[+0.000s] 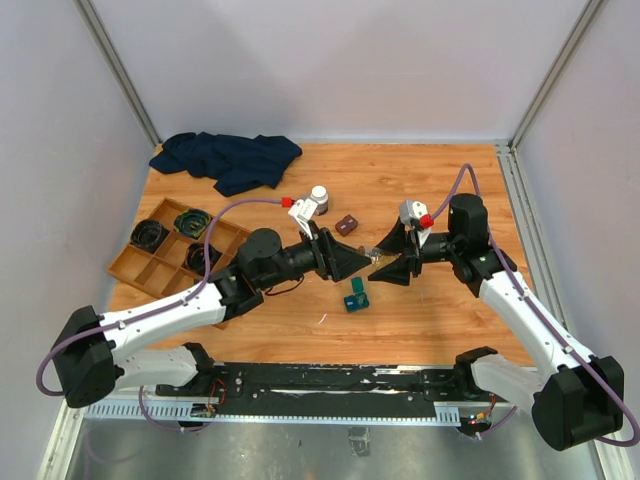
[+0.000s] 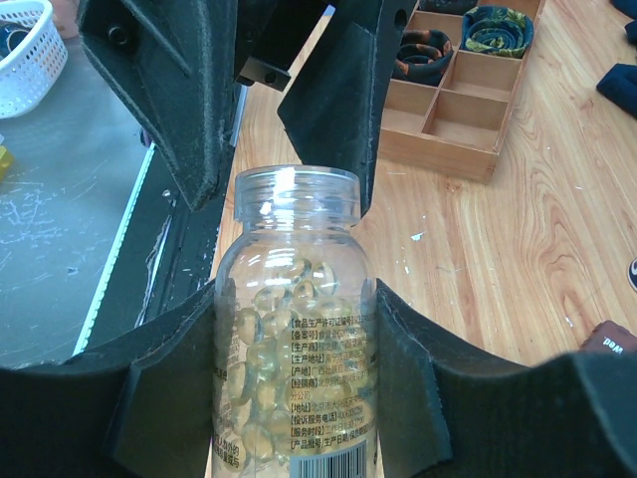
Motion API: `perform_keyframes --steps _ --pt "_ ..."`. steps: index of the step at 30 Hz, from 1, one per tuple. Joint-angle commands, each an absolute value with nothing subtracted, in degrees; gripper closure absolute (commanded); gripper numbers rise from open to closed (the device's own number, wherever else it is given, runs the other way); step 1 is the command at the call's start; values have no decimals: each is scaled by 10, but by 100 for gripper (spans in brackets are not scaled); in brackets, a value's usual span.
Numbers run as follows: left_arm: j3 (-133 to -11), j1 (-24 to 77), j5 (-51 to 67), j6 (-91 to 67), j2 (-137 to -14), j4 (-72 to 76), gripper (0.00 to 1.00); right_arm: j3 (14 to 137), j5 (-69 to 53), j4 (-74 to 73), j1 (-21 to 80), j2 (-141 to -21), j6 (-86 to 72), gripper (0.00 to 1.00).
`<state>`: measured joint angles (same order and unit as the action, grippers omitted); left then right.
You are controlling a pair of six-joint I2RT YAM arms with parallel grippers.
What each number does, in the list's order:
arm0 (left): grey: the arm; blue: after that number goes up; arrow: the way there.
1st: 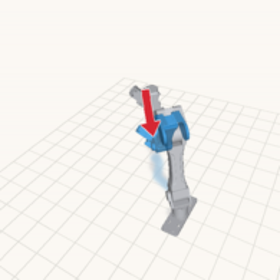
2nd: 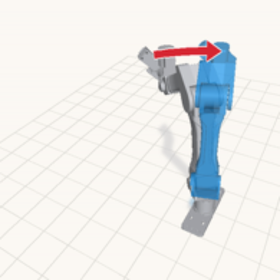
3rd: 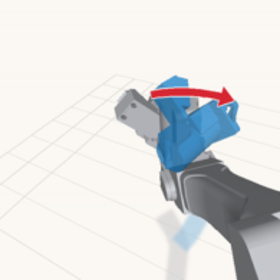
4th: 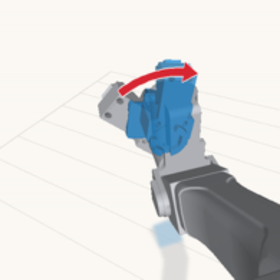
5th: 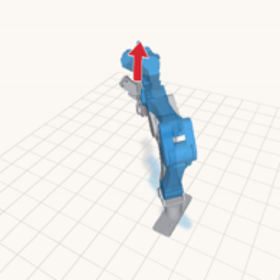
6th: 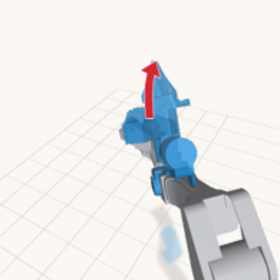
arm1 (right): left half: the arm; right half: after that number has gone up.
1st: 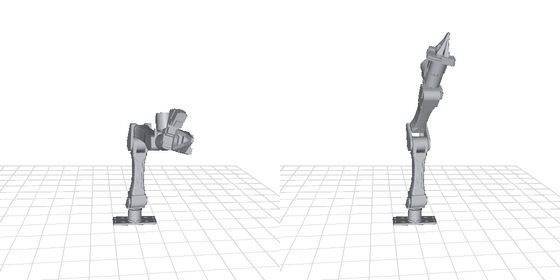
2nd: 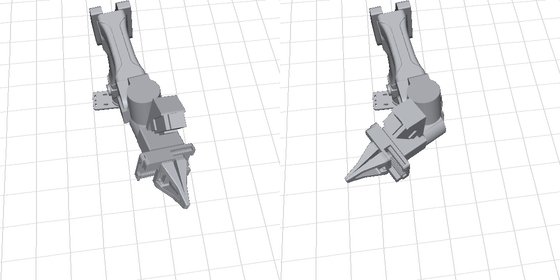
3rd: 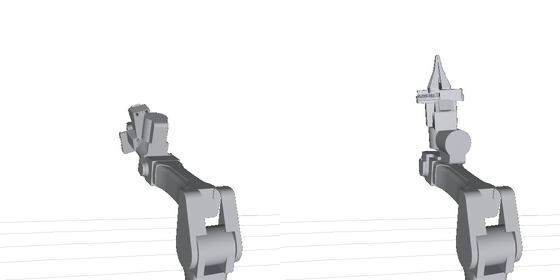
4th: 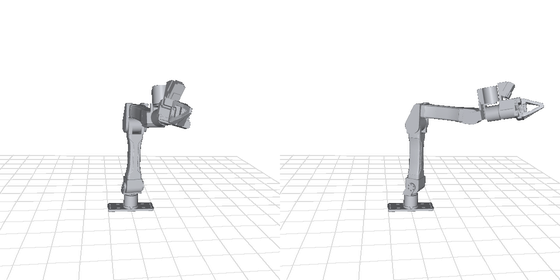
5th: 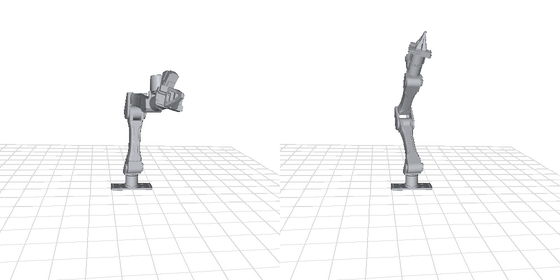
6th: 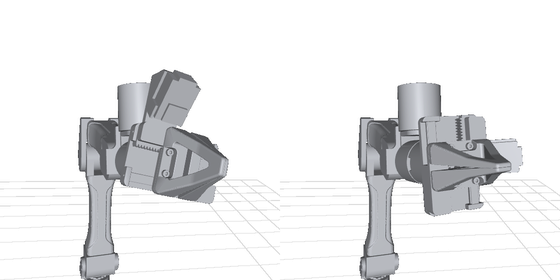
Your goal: Sort the pills into containers
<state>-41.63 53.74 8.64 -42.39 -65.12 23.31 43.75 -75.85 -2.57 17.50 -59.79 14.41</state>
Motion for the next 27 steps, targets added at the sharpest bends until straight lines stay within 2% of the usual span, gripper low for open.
perform_keyframes --steps 1,3,8,10,16,19,22,27 --pt "-441 543 84 -416 -660 238 41 454 -767 -15 170 -592 150 99" --pt "-446 544 83 -413 -663 230 44 455 -767 -15 169 -592 150 99" --pt "-453 543 93 -409 -671 225 67 454 -767 -15 169 -593 150 99" --pt "-455 544 101 -404 -675 223 73 455 -767 -16 169 -593 150 99" --pt "-435 544 161 -320 -680 264 78 455 -769 -16 169 -592 149 100" --pt "-408 544 250 -197 -682 313 85 455 -770 -16 169 -591 149 99" --pt "-400 537 341 -54 -690 299 89 456 -770 -15 169 -590 148 99" --pt "-422 486 473 51 -721 270 89 456 -770 -15 169 -588 148 99"
